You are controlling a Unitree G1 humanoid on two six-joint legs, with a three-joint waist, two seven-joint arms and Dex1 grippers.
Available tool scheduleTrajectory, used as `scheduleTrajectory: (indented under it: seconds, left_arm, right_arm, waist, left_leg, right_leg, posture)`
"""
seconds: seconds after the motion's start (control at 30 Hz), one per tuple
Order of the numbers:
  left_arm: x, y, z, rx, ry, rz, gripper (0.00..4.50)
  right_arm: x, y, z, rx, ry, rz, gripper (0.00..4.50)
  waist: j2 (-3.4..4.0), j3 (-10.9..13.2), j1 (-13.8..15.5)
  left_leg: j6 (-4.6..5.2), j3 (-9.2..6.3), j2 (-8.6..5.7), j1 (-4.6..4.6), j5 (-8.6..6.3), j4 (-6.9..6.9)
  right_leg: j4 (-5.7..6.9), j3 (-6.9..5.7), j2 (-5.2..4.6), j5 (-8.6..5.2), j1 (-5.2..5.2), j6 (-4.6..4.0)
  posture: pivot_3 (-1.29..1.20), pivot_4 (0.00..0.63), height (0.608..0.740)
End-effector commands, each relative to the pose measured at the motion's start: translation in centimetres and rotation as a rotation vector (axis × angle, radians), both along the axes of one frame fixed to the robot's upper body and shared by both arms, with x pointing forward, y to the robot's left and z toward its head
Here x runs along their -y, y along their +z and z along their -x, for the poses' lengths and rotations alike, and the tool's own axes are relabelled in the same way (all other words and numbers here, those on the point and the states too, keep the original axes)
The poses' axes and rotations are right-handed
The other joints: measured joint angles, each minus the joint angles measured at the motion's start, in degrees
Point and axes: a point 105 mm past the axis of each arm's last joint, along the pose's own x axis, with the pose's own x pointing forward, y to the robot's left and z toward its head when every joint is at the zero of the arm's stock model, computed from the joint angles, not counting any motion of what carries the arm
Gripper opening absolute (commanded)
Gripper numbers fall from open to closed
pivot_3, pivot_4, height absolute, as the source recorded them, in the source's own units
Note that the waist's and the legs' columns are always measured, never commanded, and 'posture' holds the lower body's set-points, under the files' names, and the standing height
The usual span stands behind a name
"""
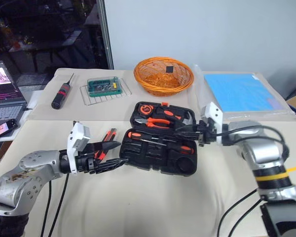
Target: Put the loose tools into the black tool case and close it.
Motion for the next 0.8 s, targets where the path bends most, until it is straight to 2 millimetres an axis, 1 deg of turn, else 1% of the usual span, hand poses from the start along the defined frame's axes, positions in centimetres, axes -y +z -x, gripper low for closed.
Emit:
scheduleTrajectory:
  seconds: [0.03,0.07,0.1,0.13,0.17,0.2,0.23,0.3,0.33,0.37,0.4,0.43,0.47,0.5,0.53,0.57,0.6,0.63,0.67,0.7,0.73,0.8]
  left_arm:
    - [-0.3,0.5,0.2,0.046,0.005,-0.009,3.73]
    - [-0.4,0.4,0.2,0.047,0.011,-0.011,3.73]
    - [-0.5,0.4,0.2,0.047,0.015,-0.012,3.73]
    - [-0.6,0.3,0.2,0.047,0.022,-0.013,3.73]
    - [-0.7,0.2,0.4,0.048,0.028,-0.018,3.73]
    - [-0.8,0.2,0.4,0.048,0.035,-0.021,3.73]
    - [-1.0,0.2,0.4,0.05,0.047,-0.025,3.73]
    - [-1.7,0.1,0.1,0.06,0.099,-0.033,3.73]
    - [-2.1,0.1,-0.3,0.075,0.145,-0.035,3.73]
    - [-2.7,0.0,-0.8,0.085,0.204,-0.035,3.73]
    - [-3.4,0.0,-1.4,0.101,0.271,-0.038,3.73]
    - [-4.2,-0.1,-2.0,0.122,0.344,-0.048,3.73]
    - [-5.0,-0.3,-2.5,0.121,0.417,-0.051,3.73]
    - [-5.7,-0.5,-2.9,0.114,0.49,-0.045,3.73]
    - [-6.7,-0.7,-3.5,0.108,0.588,-0.056,3.73]
    - [-7.7,-0.8,-4.0,0.09,0.673,-0.055,3.73]
    - [-8.7,-1.0,-4.4,0.06,0.749,-0.043,3.73]
    - [-9.8,-1.3,-4.8,0.047,0.833,-0.071,3.73]
    - [-10.9,-1.7,-5.2,0.032,0.899,-0.101,3.73]
    - [-11.6,-2.1,-5.3,0.003,0.954,-0.119,3.73]
    - [-12.3,-2.6,-5.4,-0.025,0.999,-0.153,3.73]
    - [-12.7,-3.5,-5.3,-0.084,1.033,-0.188,3.73]
  right_arm:
    - [-0.4,-1.8,0.0,0.068,-0.107,0.055,0.01]
    - [-0.4,-3.9,0.5,0.052,-0.101,0.125,0.01]
    - [-0.5,-5.3,0.8,0.043,-0.092,0.174,0.01]
    - [-0.5,-7.2,1.3,0.045,-0.064,0.257,0.01]
    - [-0.3,-8.7,1.6,0.055,-0.032,0.342,0.01]
    - [-0.1,-9.5,1.6,0.079,-0.01,0.405,0.01]
    - [0.1,-9.9,1.4,0.106,-0.006,0.445,0.01]
    - [0.4,-8.4,0.5,0.196,-0.035,0.438,0.01]
    - [0.4,-6.8,0.0,0.243,-0.068,0.386,0.01]
    - [0.0,-5.1,-0.2,0.271,-0.089,0.29,0.01]
    - [-0.6,-3.4,-0.1,0.277,-0.085,0.173,0.01]
    - [-1.1,-1.8,0.2,0.279,-0.075,0.088,0.01]
    - [-1.4,-0.1,0.7,0.242,-0.067,-0.01,0.01]
    - [-1.6,1.6,1.9,0.224,-0.015,-0.09,0.01]
    - [-1.8,2.9,3.2,0.225,0.047,-0.123,0.29]
    - [-2.0,3.6,4.3,0.217,0.088,-0.139,0.59]
    - [-2.1,4.1,5.7,0.203,0.149,-0.144,0.7]
    - [-2.1,4.4,7.0,0.181,0.196,-0.135,1.07]
    - [-2.2,4.5,7.9,0.159,0.23,-0.129,1.38]
    - [-2.1,4.6,8.8,0.145,0.258,-0.113,1.79]
    - [-2.0,4.6,9.2,0.144,0.27,-0.095,2.12]
    - [-1.7,5.1,9.7,0.152,0.272,-0.096,2.71]
  waist:
    - [0.03,0.0,0.0]
    - [0.04,0.0,0.1]
    - [0.04,0.0,0.1]
    - [0.04,0.0,0.1]
    - [0.07,-0.1,0.0]
    - [0.04,-0.1,-0.1]
    - [0.0,-0.1,-0.1]
    - [-0.08,-0.2,-0.2]
    - [-0.1,-0.2,-0.1]
    - [-0.1,-0.2,0.1]
    - [-0.11,-0.2,0.1]
    - [-0.11,-0.2,0.1]
    - [-0.1,-0.2,0.1]
    - [-0.05,-0.1,0.1]
    - [0.09,0.0,0.1]
    - [0.11,0.0,0.1]
    - [0.1,0.0,0.1]
    - [0.1,0.0,0.3]
    - [0.01,-0.1,0.3]
    - [-0.08,-0.1,0.3]
    - [-0.1,-0.1,0.4]
    - [-0.11,-0.1,0.3]
  left_leg:
    - [-0.16,0.01,-0.01,-0.02,0.09,-0.01]
    - [-0.22,0.03,-0.03,-0.05,0.13,-0.01]
    - [-0.25,0.03,-0.04,-0.05,0.15,-0.01]
    - [-0.26,0.02,-0.05,-0.03,0.15,-0.01]
    - [-0.25,0.05,-0.07,-0.04,0.14,-0.01]
    - [-0.25,0.09,-0.08,0.07,0.14,-0.02]
    - [-0.21,0.1,-0.09,0.24,0.12,-0.02]
    - [0.13,0.09,-0.03,0.63,-0.11,-0.08]
    - [0.01,0.04,-0.01,0.87,-0.19,-0.11]
    - [-0.26,0.02,0.0,0.95,-0.35,-0.11]
    - [-0.3,-0.01,0.0,0.98,-0.35,-0.11]
    - [-0.34,-0.04,0.01,0.98,-0.33,-0.11]
    - [-0.37,-0.04,0.01,0.96,-0.32,-0.11]
    - [-0.39,-0.04,0.01,0.92,-0.3,-0.11]
    - [-0.38,-0.03,0.01,0.83,-0.28,-0.11]
    - [-0.31,-0.05,0.03,0.67,-0.25,-0.11]
    - [-0.15,-0.06,0.02,0.62,-0.16,-0.11]
    - [0.05,-0.09,0.03,0.61,-0.08,-0.12]
    - [0.07,-0.21,0.02,0.55,-0.09,-0.16]
    - [0.06,-0.27,0.0,0.57,-0.1,-0.3]
    - [0.02,-0.27,0.01,0.61,-0.12,-0.38]
    - [-0.18,-0.26,-0.02,0.57,-0.24,-0.49]
  right_leg:
    - [0.01,0.01,0.0,0.0,-0.04,0.0]
    - [0.01,0.03,-0.01,0.0,-0.08,0.0]
    - [0.01,0.02,-0.01,0.0,-0.06,0.01]
    - [-0.01,-0.01,-0.01,-0.01,-0.04,0.01]
    - [-0.01,0.02,-0.01,-0.01,-0.05,0.02]
    - [-0.01,0.06,-0.01,-0.01,0.02,0.04]
    - [-0.04,0.06,0.01,-0.03,0.08,0.05]
    - [-0.09,0.04,0.04,-0.28,0.34,-0.06]
    - [-0.11,0.01,0.03,-0.44,0.6,-0.23]
    - [-0.1,-0.01,0.03,-0.48,0.69,-0.21]
    - [-0.09,-0.01,0.03,-0.66,0.72,0.08]
    - [-0.07,0.0,0.01,-0.66,0.73,0.12]
    - [-0.06,0.02,-0.01,-0.62,0.72,0.11]
    - [-0.02,0.08,-0.03,-0.32,0.75,-0.11]
    - [-0.01,0.13,-0.03,-0.14,0.73,-0.07]
    - [-0.03,0.14,-0.05,-0.09,0.61,0.0]
    - [-0.01,0.15,-0.08,-0.06,0.52,0.03]
    - [-0.02,0.11,-0.06,-0.06,0.52,0.03]
    - [-0.05,-0.01,-0.07,-0.06,0.52,0.03]
    - [-0.11,-0.12,-0.1,-0.08,0.51,0.01]
    - [-0.15,-0.13,-0.09,-0.09,0.54,-0.02]
    - [-0.2,-0.17,-0.17,-0.12,0.49,-0.04]
  posture:
    - [0.0,0.15,0.74]
    - [0.0,0.15,0.74]
    - [0.0,0.15,0.74]
    - [0.0,0.15,0.74]
    - [0.0,0.15,0.74]
    - [0.0,0.15,0.74]
    - [0.0,0.15,0.74]
    - [0.0,0.15,0.74]
    - [0.0,0.15,0.74]
    - [0.0,0.15,0.74]
    - [0.0,0.15,0.74]
    - [0.0,0.15,0.74]
    - [0.0,0.15,0.74]
    - [0.0,0.15,0.74]
    - [0.0,0.15,0.74]
    - [0.0,0.15,0.74]
    - [0.0,0.15,0.74]
    - [0.0,0.15,0.74]
    - [0.0,0.15,0.74]
    - [0.0,0.15,0.74]
    - [0.0,0.15,0.74]
    - [0.0,0.15,0.74]
